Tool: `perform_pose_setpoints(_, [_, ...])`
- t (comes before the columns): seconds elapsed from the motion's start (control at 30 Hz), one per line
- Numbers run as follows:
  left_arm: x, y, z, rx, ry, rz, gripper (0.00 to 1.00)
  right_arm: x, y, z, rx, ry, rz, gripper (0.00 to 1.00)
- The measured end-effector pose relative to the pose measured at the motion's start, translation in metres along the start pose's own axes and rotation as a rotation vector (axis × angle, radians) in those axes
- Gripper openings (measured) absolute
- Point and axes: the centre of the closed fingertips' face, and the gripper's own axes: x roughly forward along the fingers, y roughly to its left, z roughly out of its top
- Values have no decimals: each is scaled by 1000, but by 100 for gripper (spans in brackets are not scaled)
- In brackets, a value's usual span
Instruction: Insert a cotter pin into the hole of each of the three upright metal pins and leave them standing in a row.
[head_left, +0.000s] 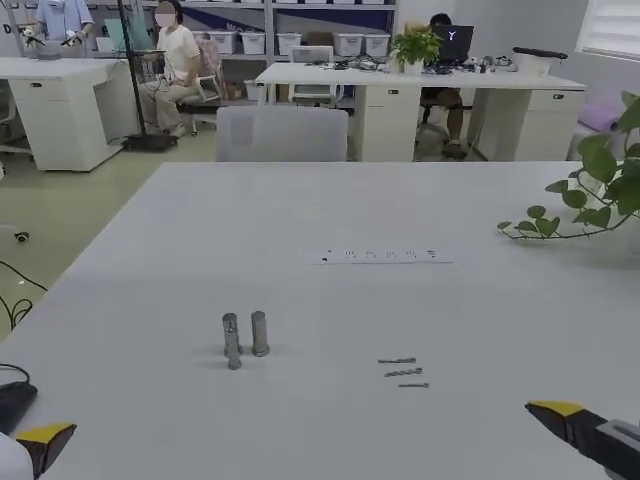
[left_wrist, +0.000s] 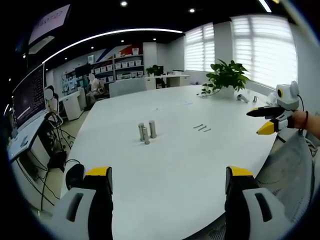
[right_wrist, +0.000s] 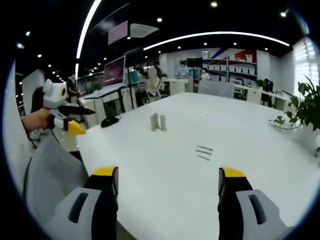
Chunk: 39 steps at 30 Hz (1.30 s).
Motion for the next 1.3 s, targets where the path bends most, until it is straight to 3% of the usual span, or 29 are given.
perform_pose_setpoints(0.4, [5,2,1,-20,-19,-5,91,18,7,15,-27,-34,33,73])
perform_pose_setpoints(0.6, [10,3,-8,-26,9,-6,90,39,23,10,-59,0,90,70])
perform_pose_setpoints(0.87, [16,4,-8,-30,0,-12,90,64,39,19,-78,-16,155,66])
perform_pose_setpoints(1.3, [24,5,-8,-28,-14,-22,88,100,41,36,-50,-41,216,59])
